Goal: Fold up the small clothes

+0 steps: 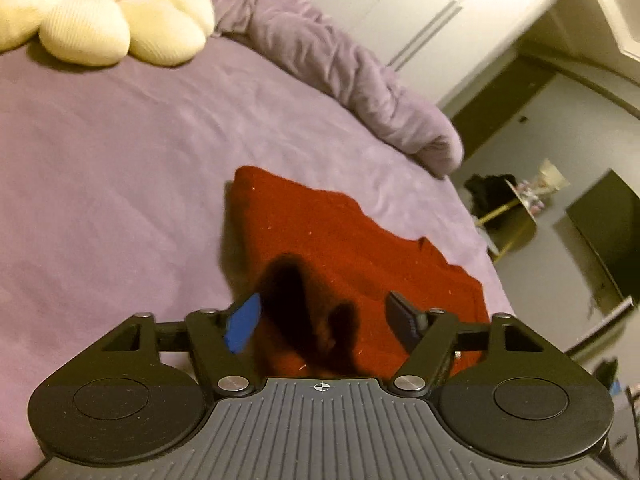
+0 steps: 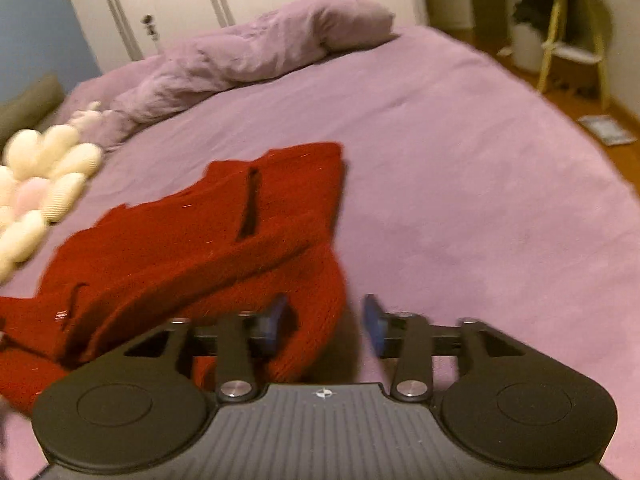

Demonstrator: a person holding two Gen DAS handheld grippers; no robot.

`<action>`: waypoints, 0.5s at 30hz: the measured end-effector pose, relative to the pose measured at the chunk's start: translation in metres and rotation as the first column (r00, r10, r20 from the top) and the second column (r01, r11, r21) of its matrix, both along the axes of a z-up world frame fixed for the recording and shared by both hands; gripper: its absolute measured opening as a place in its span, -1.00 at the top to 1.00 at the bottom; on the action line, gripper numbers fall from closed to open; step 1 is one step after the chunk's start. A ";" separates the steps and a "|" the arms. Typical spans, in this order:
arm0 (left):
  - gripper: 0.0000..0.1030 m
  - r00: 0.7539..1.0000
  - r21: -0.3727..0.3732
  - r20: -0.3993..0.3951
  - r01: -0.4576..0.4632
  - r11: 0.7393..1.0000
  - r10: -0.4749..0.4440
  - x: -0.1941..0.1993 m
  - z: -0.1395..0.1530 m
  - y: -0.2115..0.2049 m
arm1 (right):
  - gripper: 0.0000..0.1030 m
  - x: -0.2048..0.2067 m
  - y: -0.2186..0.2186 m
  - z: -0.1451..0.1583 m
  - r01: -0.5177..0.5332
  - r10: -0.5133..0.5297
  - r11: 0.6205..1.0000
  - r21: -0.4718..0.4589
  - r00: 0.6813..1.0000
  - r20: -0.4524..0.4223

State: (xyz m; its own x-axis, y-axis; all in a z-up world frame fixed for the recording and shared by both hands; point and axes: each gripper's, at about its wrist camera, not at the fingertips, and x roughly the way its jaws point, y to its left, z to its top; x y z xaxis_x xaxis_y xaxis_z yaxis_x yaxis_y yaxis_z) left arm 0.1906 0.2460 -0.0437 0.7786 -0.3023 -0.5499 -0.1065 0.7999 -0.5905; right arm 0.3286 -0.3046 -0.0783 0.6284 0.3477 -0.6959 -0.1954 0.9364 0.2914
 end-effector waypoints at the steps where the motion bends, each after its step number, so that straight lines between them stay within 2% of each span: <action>1: -0.48 1.000 0.017 -0.011 0.014 1.000 -0.014 -0.005 -0.001 0.004 | -0.08 0.001 0.004 -0.001 -0.031 0.031 0.999 -0.013 1.000 -0.004; 3: -0.47 0.998 0.074 -0.047 0.046 0.996 -0.043 -0.006 -0.001 0.003 | -0.10 0.001 0.014 -0.001 -0.062 0.062 0.996 -0.069 0.998 -0.007; 5: -0.47 0.992 0.170 -0.080 0.113 0.979 -0.100 -0.002 -0.002 -0.008 | -0.10 0.002 0.022 -0.004 -0.081 0.082 0.992 -0.096 0.997 0.000; 7: -0.48 0.980 0.265 -0.094 0.194 0.944 -0.175 0.006 -0.003 -0.025 | -0.03 0.005 0.030 -0.004 -0.083 0.084 0.992 -0.093 0.996 0.010; 8: -0.49 0.972 0.315 -0.104 0.234 0.920 -0.211 0.013 -0.004 -0.035 | 0.10 0.006 0.034 -0.004 -0.084 0.086 0.992 -0.094 0.996 0.017; 9: -0.49 0.967 0.368 -0.120 0.252 0.895 -0.223 0.022 -0.005 -0.044 | 0.22 0.008 0.038 -0.004 -0.083 0.086 0.992 -0.098 0.996 0.029; 11: -0.48 0.971 0.447 -0.137 0.236 0.863 -0.195 0.038 -0.008 -0.055 | 0.30 0.008 0.046 -0.002 -0.082 0.089 0.989 -0.126 0.995 0.050; 12: -0.47 0.975 0.464 -0.123 0.223 0.857 -0.187 0.044 -0.007 -0.059 | 0.37 0.007 0.050 -0.001 -0.085 0.095 0.986 -0.143 0.993 0.063; 15: -0.42 0.981 0.467 -0.046 0.187 0.864 -0.187 0.054 -0.003 -0.062 | 0.48 0.004 0.049 0.004 -0.087 0.101 0.985 -0.147 0.991 0.088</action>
